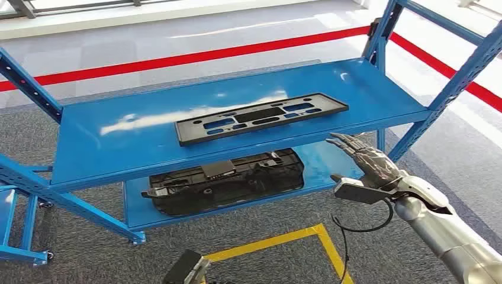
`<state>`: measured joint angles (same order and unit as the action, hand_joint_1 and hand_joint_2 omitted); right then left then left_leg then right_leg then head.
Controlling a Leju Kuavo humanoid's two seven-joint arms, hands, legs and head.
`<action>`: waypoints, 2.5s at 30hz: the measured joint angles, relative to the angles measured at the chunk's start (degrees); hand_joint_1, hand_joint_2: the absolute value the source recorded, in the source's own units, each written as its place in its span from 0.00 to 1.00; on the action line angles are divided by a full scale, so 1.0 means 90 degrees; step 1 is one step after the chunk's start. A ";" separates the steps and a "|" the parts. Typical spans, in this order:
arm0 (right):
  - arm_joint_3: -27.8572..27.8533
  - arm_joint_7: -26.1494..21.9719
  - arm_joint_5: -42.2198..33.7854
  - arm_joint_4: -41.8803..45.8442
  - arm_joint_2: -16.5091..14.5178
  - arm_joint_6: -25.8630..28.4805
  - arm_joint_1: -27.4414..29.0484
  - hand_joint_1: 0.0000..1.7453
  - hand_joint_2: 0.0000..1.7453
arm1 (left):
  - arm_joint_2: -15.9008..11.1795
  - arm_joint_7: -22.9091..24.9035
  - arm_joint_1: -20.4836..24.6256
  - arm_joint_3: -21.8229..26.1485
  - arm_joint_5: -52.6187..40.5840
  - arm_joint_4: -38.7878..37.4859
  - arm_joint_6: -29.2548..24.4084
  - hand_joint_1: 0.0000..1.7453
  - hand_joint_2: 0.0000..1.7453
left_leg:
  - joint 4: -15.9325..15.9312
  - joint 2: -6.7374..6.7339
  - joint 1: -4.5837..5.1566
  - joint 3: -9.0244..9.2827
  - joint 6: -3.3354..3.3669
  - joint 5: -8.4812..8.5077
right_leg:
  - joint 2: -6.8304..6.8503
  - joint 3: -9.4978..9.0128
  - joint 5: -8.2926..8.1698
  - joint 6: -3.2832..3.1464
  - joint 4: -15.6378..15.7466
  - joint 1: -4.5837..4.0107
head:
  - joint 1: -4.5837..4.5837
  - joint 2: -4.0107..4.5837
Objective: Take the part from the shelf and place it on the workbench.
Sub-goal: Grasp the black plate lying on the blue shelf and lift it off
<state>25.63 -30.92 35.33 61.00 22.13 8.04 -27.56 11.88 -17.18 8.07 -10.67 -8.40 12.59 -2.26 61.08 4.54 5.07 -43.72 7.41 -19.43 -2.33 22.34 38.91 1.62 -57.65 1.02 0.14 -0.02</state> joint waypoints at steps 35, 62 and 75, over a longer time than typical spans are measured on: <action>-0.0119 0.0053 -0.0114 0.0377 0.0153 0.0004 0.0303 0.00 0.00 | 0.0068 -0.0007 0.0078 0.0059 -0.0072 -0.0005 -0.0081 0.00 0.00 | -0.0325 -0.0452 -0.0415 0.0990 -0.0308 -0.0964 | 0.0296 0.1009 -0.0572 0.0169 -0.0360 0.0141 | 0.0024 0.0000; -0.0185 0.0257 0.0241 0.0626 0.0309 0.0111 0.0534 0.00 0.00 | 0.0104 -0.0061 0.0077 0.0074 -0.0124 -0.0024 0.0059 0.00 0.00 | 0.0121 -0.0451 -0.0446 0.0706 -0.0532 -0.0780 | 0.0264 0.0900 -0.0668 0.0097 -0.0164 0.0187 | 0.0058 0.0000; -0.0172 0.0290 0.0344 0.0636 0.0403 0.0165 0.0566 0.00 0.00 | 0.0110 -0.0075 0.0069 0.0081 -0.0124 -0.0022 0.0061 0.00 0.00 | -0.0196 0.0086 -0.0441 0.1040 -0.0432 -0.1027 | -0.0118 0.1360 -0.0961 0.0155 -0.0394 0.0148 | 0.0053 0.0000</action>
<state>24.08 -28.31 38.42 66.73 25.75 9.53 -22.47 12.87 -17.85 8.69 -9.93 -9.52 12.39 -1.71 59.31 5.32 1.10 -34.36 3.52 -28.67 -3.39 34.59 30.26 3.02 -61.20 2.36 0.62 -0.02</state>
